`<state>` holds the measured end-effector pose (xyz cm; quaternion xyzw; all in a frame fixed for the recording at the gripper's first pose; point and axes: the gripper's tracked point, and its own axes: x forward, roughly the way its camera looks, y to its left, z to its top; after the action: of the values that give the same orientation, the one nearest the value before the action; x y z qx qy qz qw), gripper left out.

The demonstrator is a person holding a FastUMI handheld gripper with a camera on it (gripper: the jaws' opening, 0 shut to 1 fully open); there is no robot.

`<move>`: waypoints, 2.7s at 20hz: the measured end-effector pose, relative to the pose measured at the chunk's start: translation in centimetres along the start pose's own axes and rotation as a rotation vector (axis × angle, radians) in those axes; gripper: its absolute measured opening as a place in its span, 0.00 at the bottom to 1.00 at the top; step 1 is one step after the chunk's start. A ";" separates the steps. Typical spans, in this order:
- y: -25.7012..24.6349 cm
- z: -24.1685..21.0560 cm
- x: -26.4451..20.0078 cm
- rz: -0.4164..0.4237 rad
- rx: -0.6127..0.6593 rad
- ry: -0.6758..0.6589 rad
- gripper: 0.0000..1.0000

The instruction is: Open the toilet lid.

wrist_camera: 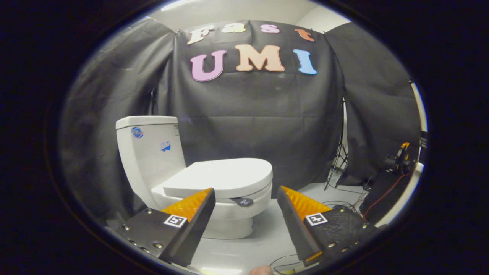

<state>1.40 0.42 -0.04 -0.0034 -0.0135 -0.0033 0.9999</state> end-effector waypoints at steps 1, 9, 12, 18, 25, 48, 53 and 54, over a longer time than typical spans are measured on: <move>-0.3 0.6 0.1 -0.004 -0.003 -0.013 0.97; -2.4 0.9 0.3 -0.054 0.001 -0.012 0.97; -2.7 0.9 0.4 -0.061 -0.001 -0.011 0.97; -3.0 0.6 2.0 -0.074 0.005 0.009 0.97; -2.0 -1.0 5.0 -0.064 0.035 0.082 0.97; 1.8 -15.7 15.9 -0.053 0.835 0.602 0.59; -0.8 -12.1 13.4 -0.053 0.939 0.514 0.20; 1.5 -14.0 16.4 -0.045 0.957 0.519 0.12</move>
<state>18.20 1.71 -13.65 0.4532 0.2338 -0.0188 0.8600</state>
